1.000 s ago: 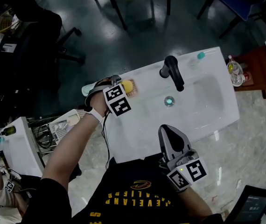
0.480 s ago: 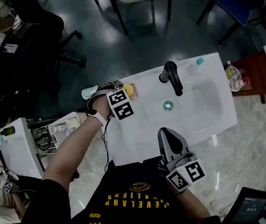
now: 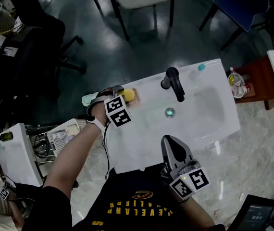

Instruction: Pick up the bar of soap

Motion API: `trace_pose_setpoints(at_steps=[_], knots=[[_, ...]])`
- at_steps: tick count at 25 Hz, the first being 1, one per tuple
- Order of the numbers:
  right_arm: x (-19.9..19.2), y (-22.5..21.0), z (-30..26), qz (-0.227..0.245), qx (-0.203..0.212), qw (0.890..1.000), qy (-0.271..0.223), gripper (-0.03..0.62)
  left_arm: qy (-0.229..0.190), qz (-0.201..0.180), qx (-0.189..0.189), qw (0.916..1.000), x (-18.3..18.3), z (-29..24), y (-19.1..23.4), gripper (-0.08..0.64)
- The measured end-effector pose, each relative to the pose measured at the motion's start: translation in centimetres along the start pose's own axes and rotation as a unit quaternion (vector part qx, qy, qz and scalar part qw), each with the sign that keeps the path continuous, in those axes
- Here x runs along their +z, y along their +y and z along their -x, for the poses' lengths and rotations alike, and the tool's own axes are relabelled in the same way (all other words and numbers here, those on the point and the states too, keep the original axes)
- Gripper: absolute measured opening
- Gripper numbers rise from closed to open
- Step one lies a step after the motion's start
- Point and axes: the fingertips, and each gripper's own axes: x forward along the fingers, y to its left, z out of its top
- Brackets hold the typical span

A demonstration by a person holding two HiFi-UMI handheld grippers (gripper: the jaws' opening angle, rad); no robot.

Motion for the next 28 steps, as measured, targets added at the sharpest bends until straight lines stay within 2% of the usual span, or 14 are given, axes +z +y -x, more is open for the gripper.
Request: trace_pose_setpoints(at_steps=[3,6,10,13,15,19,22,25,28], knots=[[-0.2,0.2,0.1,0.002,0.001,1.0,0.002,0.015,-0.03,0.039,0.0,0.9988,-0.1,0.7,0.5,0.267],[-0.4,0.6,-0.1,0.004,0.004,1.0,0.003,0.015,-0.064,0.093,-0.01,0.9936,-0.3,1.7,0.9,0.267],[-0.4,1.0,-0.3,0.008,0.007,1.0,0.006,0.015,-0.105,0.162,-0.022,0.9809,-0.5,3.1,1.5,0.267],[-0.3,1.2,-0.6,0.013,0.011,1.0,0.008,0.015,-0.143,0.209,-0.032,0.9668,-0.4,4.5,1.8,0.267],[-0.2,1.4,-0.8,0.016,0.014,1.0,0.008,0.015,-0.173,0.243,-0.04,0.9537,-0.2,5.8,2.1,0.267],[-0.3,1.8,-1.2,0.023,0.019,0.999,0.011,0.015,-0.233,0.307,-0.057,0.9211,0.1,8.3,2.4,0.267],[-0.2,2.2,-1.6,0.029,0.027,0.999,0.013,0.015,-0.272,0.343,-0.072,0.896,0.4,10.2,2.4,0.267],[-0.1,2.9,-2.1,0.034,0.036,0.999,0.016,0.015,-0.312,0.379,-0.085,0.867,1.0,12.4,2.4,0.267],[0.1,3.7,-2.5,0.04,0.043,0.998,0.018,0.015,-0.347,0.399,-0.094,0.8439,1.6,14.8,2.1,0.267]])
